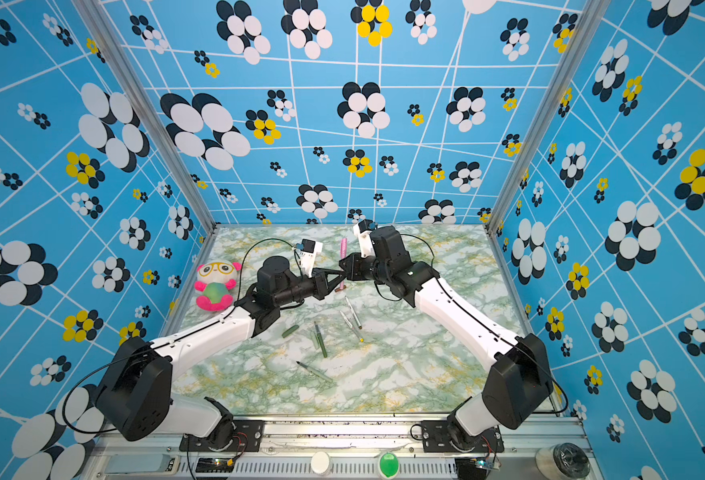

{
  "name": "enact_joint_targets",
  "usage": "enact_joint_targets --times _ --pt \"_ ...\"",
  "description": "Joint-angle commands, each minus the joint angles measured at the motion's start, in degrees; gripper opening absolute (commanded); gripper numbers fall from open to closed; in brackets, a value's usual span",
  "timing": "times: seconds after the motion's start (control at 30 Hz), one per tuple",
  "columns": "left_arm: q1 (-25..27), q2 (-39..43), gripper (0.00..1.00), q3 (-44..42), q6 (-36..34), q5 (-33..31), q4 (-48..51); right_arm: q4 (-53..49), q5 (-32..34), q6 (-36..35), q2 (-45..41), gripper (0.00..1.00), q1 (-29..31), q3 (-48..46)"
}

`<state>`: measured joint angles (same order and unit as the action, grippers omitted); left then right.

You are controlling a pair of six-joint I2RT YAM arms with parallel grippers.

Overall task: Insert the pens into the pen caps
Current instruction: 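Open the left gripper and draw it back while the right holds the pen, then lower the capped pink pen onto the table with the right gripper and release it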

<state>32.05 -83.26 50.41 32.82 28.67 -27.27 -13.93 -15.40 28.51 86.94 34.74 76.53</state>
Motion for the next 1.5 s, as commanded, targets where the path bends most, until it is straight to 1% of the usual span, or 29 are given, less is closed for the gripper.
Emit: enact_joint_targets --times 0.0,0.13,0.23,0.3,0.37,0.4,0.43,0.5,0.67,0.8,0.97,1.03,1.17,1.3,1.47 --pt "0.99 -1.6 0.0 2.41 1.99 0.19 -3.91 2.51 0.07 1.43 0.34 0.05 0.06 -0.29" --pt "1.31 -3.33 0.0 3.54 2.4 1.67 -4.28 1.95 2.42 1.46 0.16 0.03 -0.15 -0.27" --pt "1.38 -4.5 0.17 4.25 2.39 3.68 -4.29 0.42 4.47 2.18 0.25 0.02 -1.18 0.16" --pt "1.43 -5.04 0.3 4.34 2.61 4.9 -4.5 -0.45 5.9 3.09 0.13 0.02 -2.23 0.13" --pt "1.48 -4.91 0.41 4.06 2.6 6.01 -4.82 -1.11 6.77 3.64 0.16 0.02 -3.21 -0.21" --pt "1.52 -4.73 0.49 3.63 2.57 6.89 -5.56 -1.5 7.33 3.74 0.08 0.02 -3.52 -0.29" --pt "1.48 -4.48 0.53 3.15 2.48 7.64 -6.17 -1.75 7.69 3.74 -0.02 0.02 -3.78 -0.37" --pt "1.6 -3.53 0.59 1.84 1.76 8.95 -6.91 -2.55 7.96 3.9 -0.09 0.02 -4.47 -0.76" --pt "1.7 -0.6 0.63 -0.78 -0.44 10.16 -5.47 -6.96 8.92 3.62 0.05 0.02 -6.29 -0.94" --pt "1.6 2.08 0.64 -1.7 -2.99 8.72 -0.84 -12.76 10.4 2.49 0.52 0.02 -8.2 -1.76" --pt "1.5 4.82 0.64 -2.67 -6.26 5.69 4.47 -21.36 13.74 0.13 3.16 0.03 -11.34 -2.83" --pt "1.36 5.3 0.64 -2.81 -7.03 5.17 5.91 -24.94 15.42 -1.49 4.87 0.03 -12.69 -2.61" --pt "1.0 5.47 0.64 -2.95 -7.17 5.0 7.09 -28.97 15.75 -4.4 7.8 0.03 -15.49 -2.11" --pt "0.69 5.83 0.64 -2.75 -7.35 4.55 8.48 -33.3 16.97 -8.02 12.64 0.03 -17.29 0.46" --pt "0.42 6.78 0.64 -3.11 -7.87 4.03 9.51 -34.42 15.99 -11.44 18.06 0.03 -18.07 2.04"
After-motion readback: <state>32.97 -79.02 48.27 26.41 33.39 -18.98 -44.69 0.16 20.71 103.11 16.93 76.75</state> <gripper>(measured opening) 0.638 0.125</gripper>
